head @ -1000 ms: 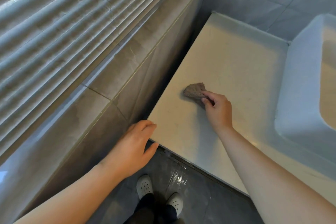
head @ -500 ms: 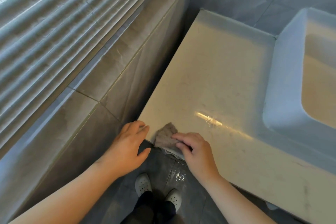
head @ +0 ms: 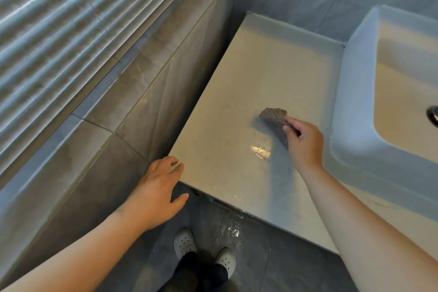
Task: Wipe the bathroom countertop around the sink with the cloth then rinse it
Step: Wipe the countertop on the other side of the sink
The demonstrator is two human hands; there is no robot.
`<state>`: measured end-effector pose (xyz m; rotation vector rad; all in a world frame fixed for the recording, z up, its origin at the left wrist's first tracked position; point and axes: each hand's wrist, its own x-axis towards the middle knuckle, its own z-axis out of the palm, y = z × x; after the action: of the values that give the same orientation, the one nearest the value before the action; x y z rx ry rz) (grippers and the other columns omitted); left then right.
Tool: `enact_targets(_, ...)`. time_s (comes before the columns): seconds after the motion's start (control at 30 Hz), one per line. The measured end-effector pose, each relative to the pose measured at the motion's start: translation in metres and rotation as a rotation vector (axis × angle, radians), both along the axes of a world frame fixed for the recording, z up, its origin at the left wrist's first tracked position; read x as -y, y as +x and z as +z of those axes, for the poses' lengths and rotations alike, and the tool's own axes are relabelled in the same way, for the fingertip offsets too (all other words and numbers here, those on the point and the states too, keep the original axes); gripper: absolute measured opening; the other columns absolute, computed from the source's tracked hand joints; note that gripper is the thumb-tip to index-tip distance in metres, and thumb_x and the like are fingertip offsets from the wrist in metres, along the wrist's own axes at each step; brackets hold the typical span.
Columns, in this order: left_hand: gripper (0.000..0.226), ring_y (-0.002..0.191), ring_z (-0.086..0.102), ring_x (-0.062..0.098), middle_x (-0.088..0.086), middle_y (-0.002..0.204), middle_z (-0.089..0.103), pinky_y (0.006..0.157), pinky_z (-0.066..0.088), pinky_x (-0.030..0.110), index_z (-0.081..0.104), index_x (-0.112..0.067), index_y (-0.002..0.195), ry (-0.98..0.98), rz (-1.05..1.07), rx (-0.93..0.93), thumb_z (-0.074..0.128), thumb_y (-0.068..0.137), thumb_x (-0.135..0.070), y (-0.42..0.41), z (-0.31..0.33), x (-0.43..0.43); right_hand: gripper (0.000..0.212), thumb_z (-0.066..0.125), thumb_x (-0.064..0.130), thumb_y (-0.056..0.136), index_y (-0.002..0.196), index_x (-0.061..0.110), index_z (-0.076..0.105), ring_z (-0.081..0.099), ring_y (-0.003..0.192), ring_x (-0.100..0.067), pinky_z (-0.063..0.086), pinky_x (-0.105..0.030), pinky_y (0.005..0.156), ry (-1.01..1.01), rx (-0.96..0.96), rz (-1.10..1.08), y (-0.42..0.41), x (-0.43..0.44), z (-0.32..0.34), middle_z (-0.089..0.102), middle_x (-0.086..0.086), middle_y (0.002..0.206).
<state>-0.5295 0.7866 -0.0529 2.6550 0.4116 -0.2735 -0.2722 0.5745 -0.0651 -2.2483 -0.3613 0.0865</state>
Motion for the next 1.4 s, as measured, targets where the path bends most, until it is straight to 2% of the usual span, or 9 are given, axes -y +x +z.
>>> enact_targets(0.23, 0.071, 0.138, 0.012, 0.013, -0.002, 0.149, 0.02, 0.106, 0.009, 0.017, 0.028, -0.015, 0.147, 0.048, 0.025, 0.013, 0.051, 0.089, -0.05, 0.002, -0.001, 0.006, 0.03, 0.063, 0.004, 0.085, 0.113, 0.015, 0.069, 0.06, 0.104, -0.021, 0.039, -0.021, 0.086, 0.013, 0.071, 0.081, -0.031, -0.006, -0.03, 0.07, -0.001, 0.111)
enact_targets(0.43, 0.074, 0.137, 0.02, 0.019, 0.003, 0.148, 0.027, 0.107, 0.017, 0.022, 0.034, -0.011, 0.145, 0.077, 0.03, -0.013, 0.051, 0.086, -0.053, 0.001, 0.001, 0.01, 0.03, 0.067, 0.004, 0.082, 0.108, 0.018, 0.071, 0.056, 0.097, -0.015, 0.04, -0.024, 0.089, 0.017, 0.152, 0.179, -0.097, -0.002, -0.038, 0.07, 0.004, 0.106)
enact_targets(0.6, 0.074, 0.139, 0.017, 0.02, 0.003, 0.15, 0.022, 0.111, 0.021, 0.026, 0.03, -0.012, 0.147, 0.082, 0.024, -0.057, 0.056, 0.087, -0.047, 0.003, 0.006, 0.011, 0.03, 0.065, 0.01, 0.086, 0.113, 0.023, 0.069, 0.053, 0.102, -0.004, 0.043, -0.017, 0.089, -0.005, 0.071, 0.251, -0.142, 0.009, -0.029, 0.067, 0.014, 0.111)
enact_targets(0.67, 0.074, 0.138, 0.017, 0.02, 0.003, 0.15, 0.021, 0.111, 0.023, 0.028, 0.03, -0.012, 0.146, 0.077, 0.018, -0.066, 0.056, 0.087, -0.048, 0.004, 0.007, 0.011, 0.03, 0.063, 0.013, 0.088, 0.112, 0.028, 0.069, 0.052, 0.103, 0.004, 0.038, -0.007, 0.088, 0.0, -0.014, 0.281, -0.154, 0.013, -0.021, 0.067, 0.017, 0.11)
enact_targets(0.73, 0.073, 0.138, 0.016, 0.019, 0.002, 0.15, 0.02, 0.111, 0.024, 0.028, 0.03, -0.012, 0.147, 0.072, 0.011, -0.078, 0.055, 0.088, -0.048, 0.005, 0.009, 0.009, 0.03, 0.062, 0.014, 0.089, 0.111, 0.033, 0.067, 0.054, 0.103, 0.006, 0.04, -0.006, 0.087, 0.089, -0.135, 0.227, -0.153, 0.018, -0.009, 0.067, 0.02, 0.106)
enact_targets(0.83, 0.073, 0.138, 0.017, 0.019, 0.002, 0.15, 0.022, 0.112, 0.024, 0.027, 0.031, -0.012, 0.146, 0.066, -0.006, -0.073, 0.055, 0.087, -0.048, 0.005, 0.008, 0.006, 0.029, 0.063, 0.014, 0.088, 0.114, 0.028, 0.067, 0.058, 0.104, 0.004, 0.042, -0.013, 0.091, 0.22, -0.139, -0.017, -0.12, 0.028, 0.009, 0.066, 0.017, 0.108)
enact_targets(1.0, 0.074, 0.137, 0.017, 0.019, 0.002, 0.149, 0.022, 0.11, 0.025, 0.026, 0.031, -0.011, 0.146, 0.077, -0.032, -0.063, 0.055, 0.087, -0.048, 0.003, 0.006, 0.004, 0.028, 0.062, 0.012, 0.089, 0.116, 0.012, 0.067, 0.062, 0.101, -0.01, 0.043, -0.02, 0.089, 0.104, 0.005, -0.262, -0.041, 0.048, 0.004, 0.069, 0.001, 0.111)
enact_targets(1.2, 0.075, 0.137, 0.019, 0.02, 0.004, 0.148, 0.025, 0.109, 0.021, 0.024, 0.032, -0.009, 0.145, 0.076, -0.08, -0.052, 0.058, 0.086, -0.047, 0.001, 0.002, -0.002, 0.03, 0.061, 0.014, 0.087, 0.116, 0.013, 0.067, 0.06, 0.104, -0.026, 0.048, -0.038, 0.093, -0.045, 0.094, -0.181, -0.034, 0.043, -0.035, 0.069, -0.005, 0.114)
enact_targets(1.4, 0.076, 0.138, 0.014, 0.018, 0.003, 0.15, 0.02, 0.11, 0.019, 0.024, 0.028, -0.011, 0.147, 0.058, -0.112, -0.057, 0.056, 0.087, -0.048, 0.0, 0.003, -0.006, 0.03, 0.063, 0.011, 0.087, 0.117, 0.015, 0.068, 0.055, 0.104, -0.02, 0.036, -0.019, 0.089, -0.051, 0.15, -0.057, -0.1, -0.001, -0.036, 0.067, 0.0, 0.118)
